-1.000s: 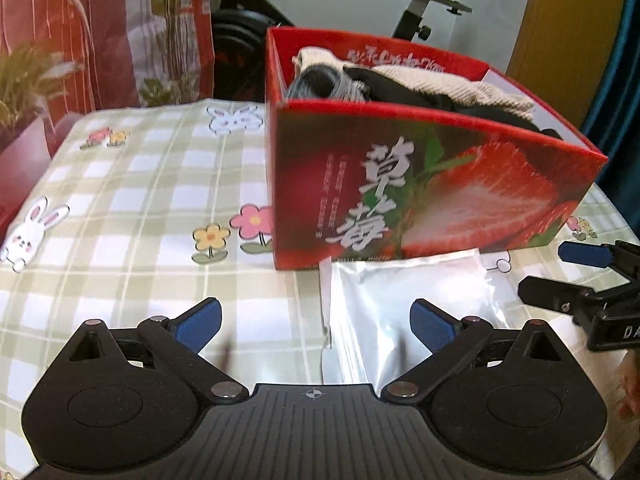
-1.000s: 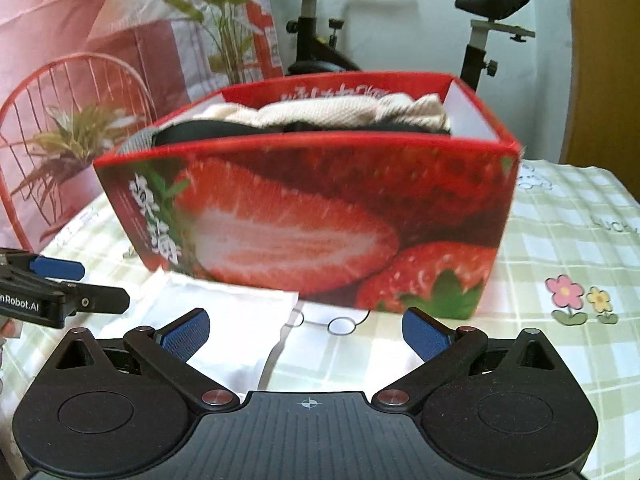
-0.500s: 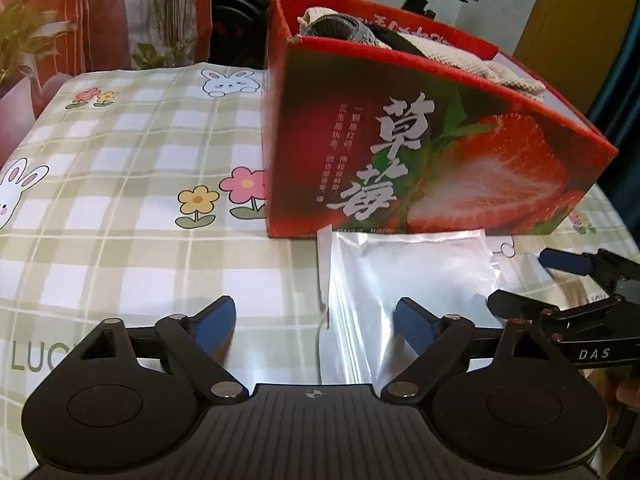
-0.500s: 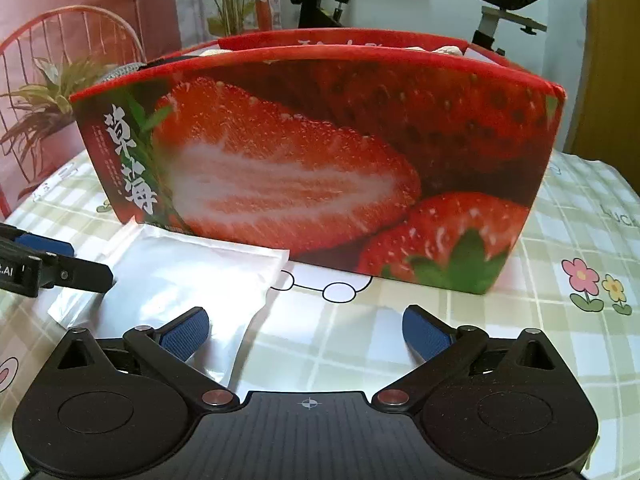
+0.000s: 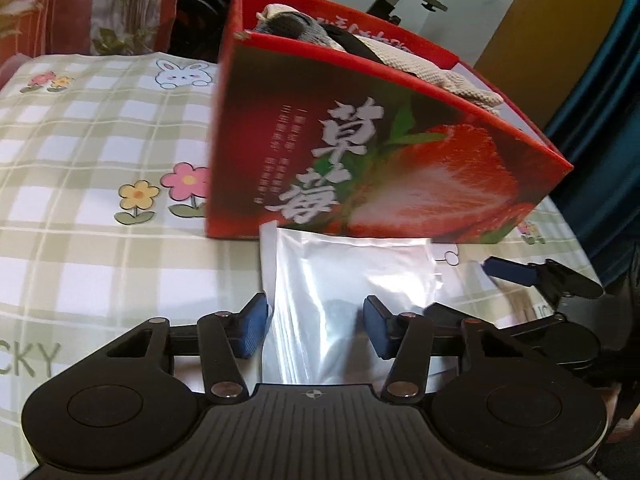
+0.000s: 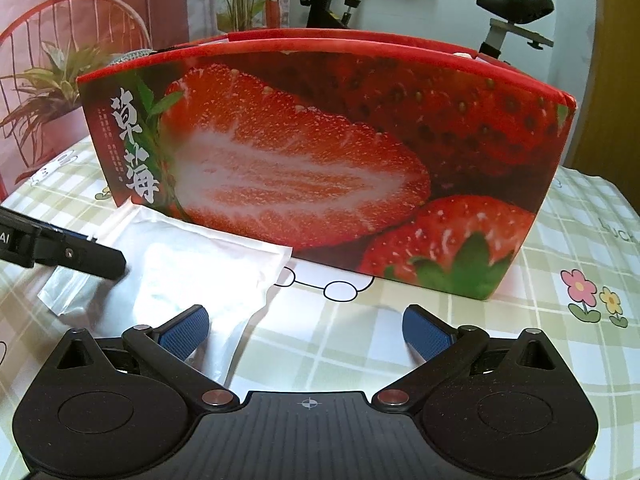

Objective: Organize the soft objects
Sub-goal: 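Move both grippers to the silver foil pouch and close the left gripper on its edge, then close the right gripper on the silver foil pouch beside the left gripper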

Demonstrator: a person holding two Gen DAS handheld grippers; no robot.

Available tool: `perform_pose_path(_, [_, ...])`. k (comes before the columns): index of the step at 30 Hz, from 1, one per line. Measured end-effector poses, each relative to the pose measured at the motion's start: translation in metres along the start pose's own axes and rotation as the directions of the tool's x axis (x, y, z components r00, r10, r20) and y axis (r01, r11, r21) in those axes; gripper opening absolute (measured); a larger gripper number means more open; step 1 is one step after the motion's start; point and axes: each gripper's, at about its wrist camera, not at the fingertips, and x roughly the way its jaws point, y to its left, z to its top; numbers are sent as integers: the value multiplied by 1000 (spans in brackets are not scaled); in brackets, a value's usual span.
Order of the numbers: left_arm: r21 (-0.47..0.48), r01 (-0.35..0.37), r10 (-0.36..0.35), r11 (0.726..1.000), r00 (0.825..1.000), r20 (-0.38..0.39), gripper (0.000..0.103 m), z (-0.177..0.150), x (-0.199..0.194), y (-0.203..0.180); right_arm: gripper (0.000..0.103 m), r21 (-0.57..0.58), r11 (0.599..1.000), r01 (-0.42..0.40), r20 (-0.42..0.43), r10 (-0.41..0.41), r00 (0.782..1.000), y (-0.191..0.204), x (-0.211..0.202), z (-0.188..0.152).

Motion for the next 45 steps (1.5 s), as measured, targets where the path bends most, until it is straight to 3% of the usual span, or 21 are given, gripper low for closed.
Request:
perform_pose_path(11, [-133, 72, -66, 988, 997, 47, 45, -23, -3, 3, 103, 30, 999, -21, 16, 21, 1000, -4, -1, 0])
perform_pose_path(18, [-115, 71, -64, 991, 996, 59, 45, -26, -3, 2, 103, 30, 999, -22, 17, 22, 1000, -5, -2, -1])
perform_pose_path(26, [-167, 110, -96, 980, 992, 86, 45, -29, -5, 13, 103, 29, 999, -25, 16, 25, 1000, -5, -2, -1])
perform_pose_path(40, [-179, 118, -103, 977, 991, 90, 45, -30, -7, 16, 103, 46, 998, -50, 25, 49, 998, -7, -5, -2])
perform_pose_path(45, [-183, 116, -101, 976, 991, 89, 45, -30, -7, 16, 95, -7, 992, -127, 27, 127, 992, 1, -8, -4])
